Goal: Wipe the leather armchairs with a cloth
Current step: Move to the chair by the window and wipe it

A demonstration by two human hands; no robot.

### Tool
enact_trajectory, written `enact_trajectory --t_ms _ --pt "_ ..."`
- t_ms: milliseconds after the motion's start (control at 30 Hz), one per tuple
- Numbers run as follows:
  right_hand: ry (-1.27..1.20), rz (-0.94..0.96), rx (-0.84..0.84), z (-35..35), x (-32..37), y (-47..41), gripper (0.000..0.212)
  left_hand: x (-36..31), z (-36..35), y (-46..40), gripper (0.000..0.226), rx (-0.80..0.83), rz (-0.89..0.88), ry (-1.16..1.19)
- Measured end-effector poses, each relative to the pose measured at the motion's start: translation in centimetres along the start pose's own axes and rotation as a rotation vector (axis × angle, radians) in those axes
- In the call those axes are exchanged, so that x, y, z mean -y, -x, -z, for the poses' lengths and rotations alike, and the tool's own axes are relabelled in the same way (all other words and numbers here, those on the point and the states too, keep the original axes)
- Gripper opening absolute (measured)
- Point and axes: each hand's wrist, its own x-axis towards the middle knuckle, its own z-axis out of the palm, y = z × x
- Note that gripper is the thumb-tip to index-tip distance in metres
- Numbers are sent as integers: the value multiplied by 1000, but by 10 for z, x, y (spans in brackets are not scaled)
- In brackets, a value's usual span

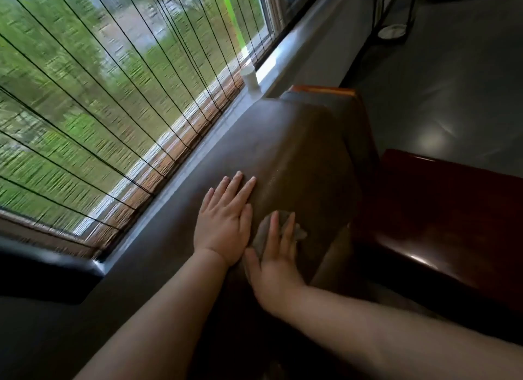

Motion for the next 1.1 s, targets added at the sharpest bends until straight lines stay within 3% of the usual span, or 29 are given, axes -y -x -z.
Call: enact_trajectory --t_ms 100,200,267,333,400,533,633,667,767,800,867,933,967,1100 --pt "-211 -184 -257 30 -16 -67 85 3 -9 0 59 -15 -29 22" --pt "-374 -417 -343 38 -30 -92 72 3 -14 2 59 -35 -31 30" --pt "-362 -347 -302 10 -31 -63 77 5 -17 2 61 -67 -40 23" --pt "-365 -276 -154 -27 -22 -9 82 7 -18 3 63 -84 -53 7" --pt "-361 -339 -62 -41 -20 15 82 8 -18 3 64 -85 -54 1" --pt "-337 -409 -262 -1 -54 -65 86 6 -19 1 65 -97 -54 -12" --pt "-534 -676 -413 22 -90 -111 78 6 -21 1 66 -101 -45 -21" --pt "-537 -692 -387 14 -96 -103 79 6 -21 1 66 -105 -41 -21" --pt "-373 -429 -65 -33 -82 -29 113 7 -22 4 66 -96 -37 -24" --pt "-322 -388 -62 -55 -86 -8 114 7 -21 5 66 -90 -37 -29" --pt "-195 -406 -201 -64 -100 -10 83 5 -19 5 66 -92 -33 -35" --pt "-325 -658 -256 -28 -102 -56 92 3 -18 3 67 -104 -37 -33" --pt "-304 -690 -252 -11 -118 -83 94 3 -19 2 67 -110 -39 -28" --pt "-271 -597 -254 35 -125 -106 87 5 -22 3 66 -112 -42 -25"
